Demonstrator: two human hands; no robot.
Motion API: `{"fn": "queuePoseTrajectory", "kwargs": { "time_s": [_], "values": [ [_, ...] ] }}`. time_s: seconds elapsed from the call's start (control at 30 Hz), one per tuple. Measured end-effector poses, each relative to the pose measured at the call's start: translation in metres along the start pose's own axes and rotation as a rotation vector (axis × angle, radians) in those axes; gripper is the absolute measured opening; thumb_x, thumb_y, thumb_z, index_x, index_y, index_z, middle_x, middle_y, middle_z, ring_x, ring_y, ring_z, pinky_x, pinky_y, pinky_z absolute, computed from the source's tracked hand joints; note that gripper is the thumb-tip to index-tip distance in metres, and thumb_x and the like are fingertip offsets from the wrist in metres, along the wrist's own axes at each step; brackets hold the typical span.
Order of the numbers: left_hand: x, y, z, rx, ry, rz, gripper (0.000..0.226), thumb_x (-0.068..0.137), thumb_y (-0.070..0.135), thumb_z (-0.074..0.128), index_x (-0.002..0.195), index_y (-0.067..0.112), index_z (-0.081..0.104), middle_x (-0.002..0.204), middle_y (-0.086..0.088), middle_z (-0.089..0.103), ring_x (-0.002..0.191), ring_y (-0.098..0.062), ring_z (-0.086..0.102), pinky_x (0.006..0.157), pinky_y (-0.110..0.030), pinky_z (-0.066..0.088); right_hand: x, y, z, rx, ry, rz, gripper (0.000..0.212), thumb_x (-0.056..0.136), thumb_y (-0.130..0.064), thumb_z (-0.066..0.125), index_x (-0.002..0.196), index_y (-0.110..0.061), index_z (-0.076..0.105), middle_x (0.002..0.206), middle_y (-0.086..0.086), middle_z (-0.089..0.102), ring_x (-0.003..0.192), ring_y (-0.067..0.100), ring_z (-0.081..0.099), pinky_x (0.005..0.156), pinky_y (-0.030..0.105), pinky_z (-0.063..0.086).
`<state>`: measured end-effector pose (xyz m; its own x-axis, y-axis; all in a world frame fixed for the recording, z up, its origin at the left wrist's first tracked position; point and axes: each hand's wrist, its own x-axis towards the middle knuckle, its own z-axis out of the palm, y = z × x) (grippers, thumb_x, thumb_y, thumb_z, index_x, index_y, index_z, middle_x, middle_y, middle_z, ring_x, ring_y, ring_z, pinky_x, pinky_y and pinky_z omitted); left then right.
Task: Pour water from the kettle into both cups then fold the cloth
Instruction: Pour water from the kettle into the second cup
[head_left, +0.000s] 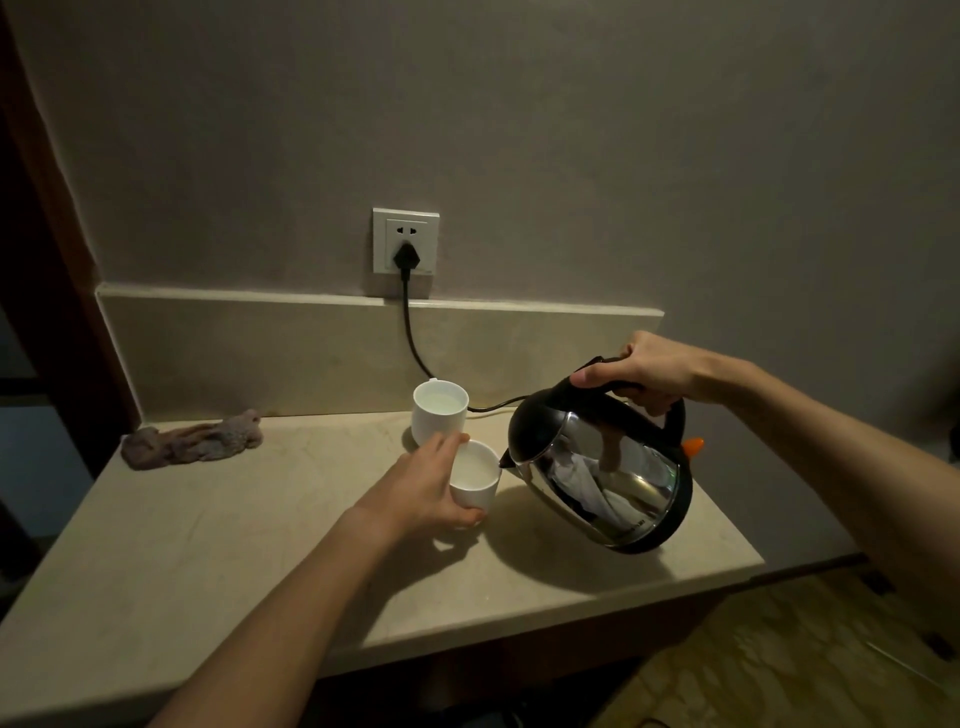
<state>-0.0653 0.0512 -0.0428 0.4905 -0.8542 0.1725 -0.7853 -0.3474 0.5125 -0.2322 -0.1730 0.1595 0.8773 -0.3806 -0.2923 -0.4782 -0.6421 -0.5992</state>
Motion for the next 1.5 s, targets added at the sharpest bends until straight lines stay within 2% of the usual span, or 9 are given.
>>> {"fn": "queuePoseTrajectory", "kwargs": {
  "time_s": [0.2, 0.33, 0.47, 0.63, 0.73, 0.9, 1.1, 1.37, 1.5],
  "values": [
    [-0.001, 0.001, 0.0, -0.015, 0.007, 0.008, 0.1, 0.067, 0.06, 0.079, 0.149, 0.025, 0.032, 0.137, 0.004, 0.047, 0.114, -0.023, 0.056, 0.092, -0.038, 0.051, 0.0, -0.012, -0.001, -0.041, 0.016, 0.009, 0.051, 0.084, -0.05, 0.071, 0.047, -0.016, 0.066, 0.049, 0.0, 0.043, 0.041, 0.014, 0.037, 0.043, 0.023, 0.031],
    [-0.001, 0.001, 0.0, -0.007, 0.007, 0.01, 0.1, 0.066, 0.061, 0.079, 0.148, 0.026, 0.033, 0.137, 0.004, 0.048, 0.114, -0.024, 0.057, 0.092, -0.04, 0.052, 0.003, -0.018, -0.001, -0.076, 0.009, 0.017, 0.045, 0.087, -0.05, 0.069, 0.068, -0.009, 0.07, 0.05, 0.0, 0.043, 0.042, 0.013, 0.038, 0.043, 0.022, 0.032],
    [-0.001, 0.001, 0.0, -0.003, 0.005, 0.01, 0.102, 0.066, 0.062, 0.078, 0.149, 0.025, 0.032, 0.136, 0.004, 0.048, 0.114, -0.025, 0.057, 0.092, -0.04, 0.051, 0.006, -0.021, -0.002, -0.12, 0.015, 0.026, 0.058, 0.085, -0.053, 0.068, 0.085, 0.004, 0.071, 0.05, 0.0, 0.044, 0.041, 0.013, 0.04, 0.042, 0.021, 0.034],
    [-0.001, 0.0, 0.0, 0.004, 0.0, 0.006, 0.104, 0.065, 0.063, 0.078, 0.15, 0.025, 0.031, 0.137, 0.003, 0.048, 0.115, -0.024, 0.057, 0.093, -0.041, 0.051, 0.009, -0.026, -0.004, -0.158, 0.005, 0.044, 0.07, 0.082, -0.057, 0.069, 0.097, 0.012, 0.07, 0.05, 0.0, 0.045, 0.042, 0.013, 0.041, 0.041, 0.021, 0.035],
    [-0.001, 0.002, -0.001, 0.014, 0.005, 0.01, 0.102, 0.067, 0.061, 0.078, 0.15, 0.024, 0.032, 0.136, 0.003, 0.047, 0.113, -0.024, 0.058, 0.092, -0.04, 0.051, 0.01, -0.032, -0.004, -0.165, -0.039, 0.051, 0.067, 0.071, -0.063, 0.069, 0.091, 0.001, 0.07, 0.049, -0.003, 0.044, 0.041, 0.011, 0.039, 0.041, 0.02, 0.034],
    [-0.002, 0.001, -0.001, 0.018, 0.0, 0.009, 0.101, 0.066, 0.062, 0.077, 0.149, 0.024, 0.032, 0.132, 0.002, 0.048, 0.11, -0.025, 0.059, 0.09, -0.041, 0.052, 0.011, -0.042, -0.005, -0.207, -0.059, 0.06, 0.049, 0.085, -0.056, 0.068, 0.076, -0.008, 0.067, 0.049, -0.005, 0.044, 0.041, 0.01, 0.038, 0.042, 0.02, 0.033],
    [-0.002, 0.001, -0.001, 0.011, 0.013, 0.019, 0.101, 0.067, 0.061, 0.078, 0.149, 0.025, 0.033, 0.129, 0.002, 0.049, 0.109, -0.024, 0.059, 0.089, -0.041, 0.052, 0.014, -0.048, -0.007, -0.22, -0.085, 0.074, 0.047, 0.083, -0.056, 0.07, 0.062, -0.015, 0.063, 0.052, -0.001, 0.043, 0.042, 0.012, 0.037, 0.043, 0.023, 0.032],
    [-0.003, 0.001, -0.001, 0.009, 0.023, 0.012, 0.1, 0.066, 0.061, 0.077, 0.148, 0.025, 0.034, 0.128, 0.003, 0.049, 0.109, -0.025, 0.059, 0.088, -0.041, 0.051, 0.02, -0.059, -0.007, -0.262, -0.13, 0.08, 0.047, 0.084, -0.055, 0.07, 0.061, -0.016, 0.061, 0.053, 0.0, 0.042, 0.042, 0.013, 0.036, 0.041, 0.022, 0.032],
    [-0.003, 0.001, -0.001, -0.01, 0.011, 0.011, 0.103, 0.066, 0.061, 0.078, 0.151, 0.025, 0.032, 0.137, 0.003, 0.047, 0.115, -0.024, 0.057, 0.093, -0.041, 0.051, 0.023, -0.063, -0.008, -0.281, -0.152, 0.087, 0.047, 0.084, -0.056, 0.07, 0.061, -0.016, 0.06, 0.053, -0.001, 0.041, 0.041, 0.013, 0.036, 0.041, 0.022, 0.032]
  ]
}}
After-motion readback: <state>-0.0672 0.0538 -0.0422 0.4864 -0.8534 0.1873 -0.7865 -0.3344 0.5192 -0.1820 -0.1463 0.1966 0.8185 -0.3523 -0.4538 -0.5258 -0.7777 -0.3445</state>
